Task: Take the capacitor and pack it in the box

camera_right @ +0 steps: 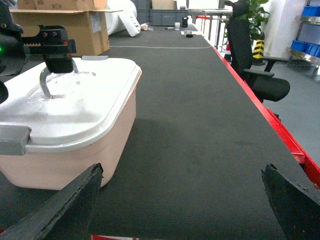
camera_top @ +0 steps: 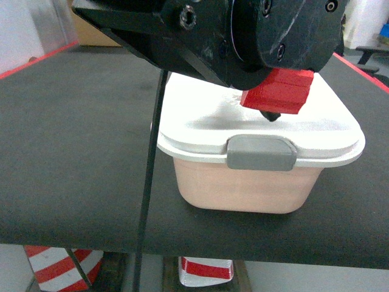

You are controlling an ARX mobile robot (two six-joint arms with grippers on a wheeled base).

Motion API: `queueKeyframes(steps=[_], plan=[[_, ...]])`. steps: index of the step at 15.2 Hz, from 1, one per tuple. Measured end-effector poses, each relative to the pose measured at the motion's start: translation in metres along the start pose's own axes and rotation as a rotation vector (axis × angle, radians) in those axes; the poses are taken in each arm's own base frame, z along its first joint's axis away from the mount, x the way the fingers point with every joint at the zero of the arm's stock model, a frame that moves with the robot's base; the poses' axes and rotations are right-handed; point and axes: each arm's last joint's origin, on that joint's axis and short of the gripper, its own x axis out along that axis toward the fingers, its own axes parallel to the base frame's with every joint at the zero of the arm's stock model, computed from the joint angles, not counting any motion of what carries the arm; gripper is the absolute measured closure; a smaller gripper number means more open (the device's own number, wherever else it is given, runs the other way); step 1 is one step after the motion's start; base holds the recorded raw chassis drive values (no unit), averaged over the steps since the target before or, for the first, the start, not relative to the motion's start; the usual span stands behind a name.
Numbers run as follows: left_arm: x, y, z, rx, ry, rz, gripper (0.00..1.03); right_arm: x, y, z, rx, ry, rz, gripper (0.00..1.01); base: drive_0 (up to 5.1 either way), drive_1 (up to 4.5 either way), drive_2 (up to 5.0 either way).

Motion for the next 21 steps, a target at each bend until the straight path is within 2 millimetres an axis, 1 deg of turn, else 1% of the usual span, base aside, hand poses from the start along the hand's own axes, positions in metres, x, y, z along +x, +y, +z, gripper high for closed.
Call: queueKeyframes(steps=[1, 2, 3, 5, 7, 8, 10, 11, 13, 15, 18, 19, 20, 21], plan=[[0.001, 0.001, 0.007, -0.005, -0.034, -0.002, 0.09, 0.000, 0.000, 0.000, 0.000, 0.000, 0.000, 0.03, 0.0, 0.00, 0.0], [0.004, 0.002, 0.020, -0.011, -0.070, -0.001, 0.05, 0.000, 0.000, 0.000, 0.000, 0.000, 0.000, 0.03, 0.0, 0.00, 0.0], [0.005, 0.003, 0.030, -0.013, -0.095, -0.003, 0.05, 0.000, 0.000, 0.000, 0.000, 0.000, 0.000, 0.03, 0.0, 0.00, 0.0], [0.004, 0.004, 0.037, -0.021, -0.112, -0.002, 0.05, 0.000, 0.000, 0.000, 0.000, 0.000, 0.000, 0.03, 0.0, 0.00, 0.0], [0.002, 0.008, 0.048, -0.024, -0.135, 0.001, 0.05, 0.000, 0.000, 0.000, 0.000, 0.000, 0.000, 0.03, 0.0, 0.00, 0.0], [0.000, 0.012, 0.057, -0.036, -0.158, 0.005, 0.05, 0.000, 0.000, 0.000, 0.000, 0.000, 0.000, 0.03, 0.0, 0.00, 0.0], [-0.006, 0.028, 0.083, -0.073, -0.225, 0.030, 0.05, 0.000, 0.000, 0.000, 0.000, 0.000, 0.000, 0.03, 0.0, 0.00, 0.0], [-0.011, 0.040, 0.089, -0.080, -0.243, 0.051, 0.05, 0.000, 0.000, 0.000, 0.000, 0.000, 0.000, 0.03, 0.0, 0.00, 0.0], [-0.021, 0.065, 0.089, -0.073, -0.258, 0.101, 0.05, 0.000, 0.000, 0.000, 0.000, 0.000, 0.000, 0.03, 0.0, 0.00, 0.0], [-0.021, 0.070, 0.092, -0.074, -0.265, 0.118, 0.05, 0.000, 0.000, 0.000, 0.000, 0.000, 0.000, 0.03, 0.0, 0.00, 0.0], [-0.022, 0.068, 0.090, -0.060, -0.250, 0.104, 0.06, 0.000, 0.000, 0.000, 0.000, 0.000, 0.000, 0.03, 0.0, 0.00, 0.0], [-0.030, 0.084, 0.083, 0.012, -0.191, 0.021, 0.17, 0.000, 0.000, 0.000, 0.000, 0.000, 0.000, 0.03, 0.0, 0.00, 0.0], [-0.061, 0.145, 0.061, 0.019, -0.198, 0.008, 0.42, 0.000, 0.000, 0.000, 0.000, 0.000, 0.000, 0.03, 0.0, 0.00, 0.0], [-0.107, 0.209, 0.018, 0.028, -0.187, 0.012, 0.82, 0.000, 0.000, 0.000, 0.000, 0.000, 0.000, 0.03, 0.0, 0.00, 0.0]])
